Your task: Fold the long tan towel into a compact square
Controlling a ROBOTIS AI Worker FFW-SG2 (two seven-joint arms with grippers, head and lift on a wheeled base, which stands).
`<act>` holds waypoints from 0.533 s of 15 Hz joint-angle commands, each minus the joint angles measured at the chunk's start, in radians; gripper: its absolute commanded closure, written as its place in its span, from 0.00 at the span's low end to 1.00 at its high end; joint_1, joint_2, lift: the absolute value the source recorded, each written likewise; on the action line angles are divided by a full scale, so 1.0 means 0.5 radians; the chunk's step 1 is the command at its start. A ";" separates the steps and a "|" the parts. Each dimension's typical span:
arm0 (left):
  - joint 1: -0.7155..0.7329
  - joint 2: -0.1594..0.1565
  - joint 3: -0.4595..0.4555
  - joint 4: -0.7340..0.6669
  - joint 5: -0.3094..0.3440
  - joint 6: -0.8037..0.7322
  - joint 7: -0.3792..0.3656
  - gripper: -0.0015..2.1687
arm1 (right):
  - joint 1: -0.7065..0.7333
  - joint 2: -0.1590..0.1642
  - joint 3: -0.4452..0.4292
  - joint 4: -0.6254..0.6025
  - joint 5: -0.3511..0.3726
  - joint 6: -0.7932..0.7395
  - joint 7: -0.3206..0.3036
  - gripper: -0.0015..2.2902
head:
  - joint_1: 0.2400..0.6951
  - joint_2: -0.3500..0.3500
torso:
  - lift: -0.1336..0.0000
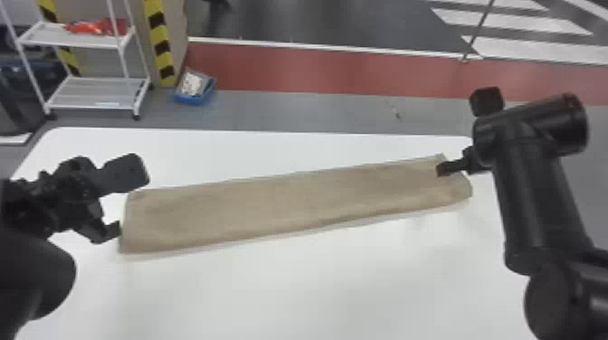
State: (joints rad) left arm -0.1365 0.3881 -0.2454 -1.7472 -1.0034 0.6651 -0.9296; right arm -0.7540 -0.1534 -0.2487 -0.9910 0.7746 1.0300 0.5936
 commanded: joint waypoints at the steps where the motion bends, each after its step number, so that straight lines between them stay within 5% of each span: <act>1: 0.000 0.003 0.003 0.000 0.000 0.000 0.000 0.02 | 0.002 0.000 -0.003 0.000 0.000 0.000 0.000 0.06 | 1.00 0.30 | 0.07; 8: 0.015 0.009 0.024 -0.006 0.003 -0.024 -0.003 0.02 | 0.005 0.003 0.000 0.000 0.000 0.013 0.000 0.06 | 1.00 0.31 | 0.07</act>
State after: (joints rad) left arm -0.1307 0.3922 -0.2351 -1.7502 -1.0017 0.6611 -0.9309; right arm -0.7521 -0.1533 -0.2496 -0.9910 0.7746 1.0340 0.5936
